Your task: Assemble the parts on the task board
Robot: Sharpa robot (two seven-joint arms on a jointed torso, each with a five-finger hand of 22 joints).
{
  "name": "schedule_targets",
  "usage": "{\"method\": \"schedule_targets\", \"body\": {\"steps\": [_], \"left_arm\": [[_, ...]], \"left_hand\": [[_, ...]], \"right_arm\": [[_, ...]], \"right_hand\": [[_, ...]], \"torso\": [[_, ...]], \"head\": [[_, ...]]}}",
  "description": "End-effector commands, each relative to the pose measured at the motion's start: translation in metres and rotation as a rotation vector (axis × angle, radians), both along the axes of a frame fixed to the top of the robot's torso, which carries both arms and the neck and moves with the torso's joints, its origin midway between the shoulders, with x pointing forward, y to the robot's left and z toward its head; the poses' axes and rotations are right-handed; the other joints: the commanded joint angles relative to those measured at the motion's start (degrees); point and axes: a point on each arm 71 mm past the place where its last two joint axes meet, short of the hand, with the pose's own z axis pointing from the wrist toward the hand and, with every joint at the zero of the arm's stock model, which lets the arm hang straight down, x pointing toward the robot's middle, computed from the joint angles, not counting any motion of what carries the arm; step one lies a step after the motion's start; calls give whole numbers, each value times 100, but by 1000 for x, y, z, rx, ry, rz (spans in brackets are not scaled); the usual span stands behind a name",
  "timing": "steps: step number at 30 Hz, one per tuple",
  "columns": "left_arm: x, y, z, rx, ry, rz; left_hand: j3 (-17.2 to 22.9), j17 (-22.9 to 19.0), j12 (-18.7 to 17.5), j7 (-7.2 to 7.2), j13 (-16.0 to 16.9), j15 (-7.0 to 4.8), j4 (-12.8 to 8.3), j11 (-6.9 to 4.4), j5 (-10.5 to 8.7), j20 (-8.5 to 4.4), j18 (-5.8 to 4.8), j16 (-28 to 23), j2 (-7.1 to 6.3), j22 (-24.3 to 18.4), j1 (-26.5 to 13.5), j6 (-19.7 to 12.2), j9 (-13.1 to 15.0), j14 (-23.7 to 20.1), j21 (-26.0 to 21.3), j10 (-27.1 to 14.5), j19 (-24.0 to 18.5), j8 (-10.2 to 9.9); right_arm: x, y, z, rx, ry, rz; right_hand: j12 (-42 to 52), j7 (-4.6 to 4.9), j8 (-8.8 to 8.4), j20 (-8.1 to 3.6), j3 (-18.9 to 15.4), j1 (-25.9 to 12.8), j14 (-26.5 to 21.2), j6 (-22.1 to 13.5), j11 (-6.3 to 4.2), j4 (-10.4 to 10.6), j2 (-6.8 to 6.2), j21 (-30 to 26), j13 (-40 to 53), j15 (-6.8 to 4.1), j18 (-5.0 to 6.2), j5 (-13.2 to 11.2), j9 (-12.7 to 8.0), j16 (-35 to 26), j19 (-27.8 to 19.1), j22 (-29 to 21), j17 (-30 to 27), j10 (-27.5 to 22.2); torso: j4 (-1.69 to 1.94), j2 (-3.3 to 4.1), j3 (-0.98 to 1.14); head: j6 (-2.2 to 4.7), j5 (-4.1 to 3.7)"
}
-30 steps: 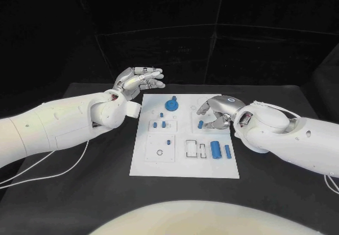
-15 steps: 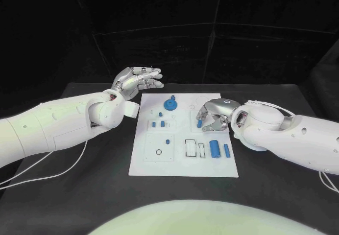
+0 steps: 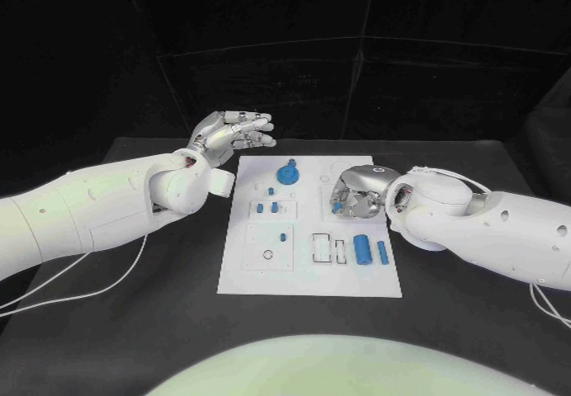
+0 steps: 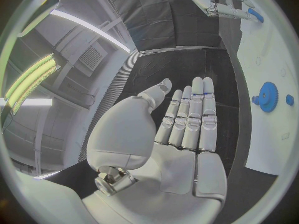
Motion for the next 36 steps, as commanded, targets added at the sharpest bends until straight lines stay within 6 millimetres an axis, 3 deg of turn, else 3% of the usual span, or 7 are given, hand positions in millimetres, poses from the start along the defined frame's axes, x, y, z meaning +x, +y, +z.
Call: {"method": "schedule_targets", "body": {"steps": [1, 14, 25, 30, 36], "left_arm": [[0, -1, 2, -6, -6, -18], [0, -1, 2, -6, -4, -21], [0, 0, 1, -7, -2, -24], [0, 1, 1, -6, -1, -22], [1, 2, 1, -4, 1, -21]], "left_hand": [[-13, -7, 19, 2, 5, 44, -36, 1, 15, 45, 17, -35, -4, -9, 39, -39, 0, 10, -20, -47, -5, 5], [-14, -9, 22, 3, 5, 44, -37, 2, 15, 46, 17, -38, 5, -14, 43, -39, 1, 12, -22, -50, -3, 8], [-14, -11, 27, 4, 6, 45, -40, 2, 15, 46, 17, -40, 17, -20, 49, -40, 2, 15, -23, -52, 0, 11], [-14, -11, 27, 4, 6, 45, -40, 3, 15, 46, 17, -41, 18, -21, 49, -40, 2, 15, -24, -53, 1, 11], [-14, -12, 28, 4, 6, 45, -41, 3, 15, 46, 17, -42, 21, -23, 52, -41, 2, 16, -24, -55, 2, 12]], "right_arm": [[1, 2, 2, 20, -8, 7], [4, 8, 0, -1, -37, 17], [2, 9, 4, 18, -90, 30], [-3, 7, 9, 50, -121, 36], [-15, 14, 21, 127, -175, 68]], "right_hand": [[-41, 3, 14, -17, 54, 47, 123, 62, 8, 7, 1, 24, 1, -51, 10, 8, -2, 31, 19, 2, 9, 51], [-203, 9, -19, -22, 183, 54, 123, 119, 11, 14, -72, 34, 3, -54, 4, 0, -16, 81, 40, 23, 24, 150], [-305, -17, 80, -90, 576, 195, 127, 475, -59, -123, -10, 109, 27, -127, -19, -46, 16, 207, 120, 160, 115, 561], [-338, -14, 81, -97, 637, 186, 126, 511, -64, -145, -15, 125, 29, -131, -24, -54, 15, 224, 134, 189, 122, 609], [-357, -3, 76, -98, 661, 174, 122, 517, -59, -150, -22, 125, 28, -130, -24, -58, 12, 217, 135, 188, 103, 619]], "torso": [[-4, 0, 4], [-9, 0, 4], [-16, -9, 5], [-3, -12, -2], [-14, -9, 2]], "head": [[-2, -15], [-5, -20], [-2, -18], [11, -26], [33, -19]]}}
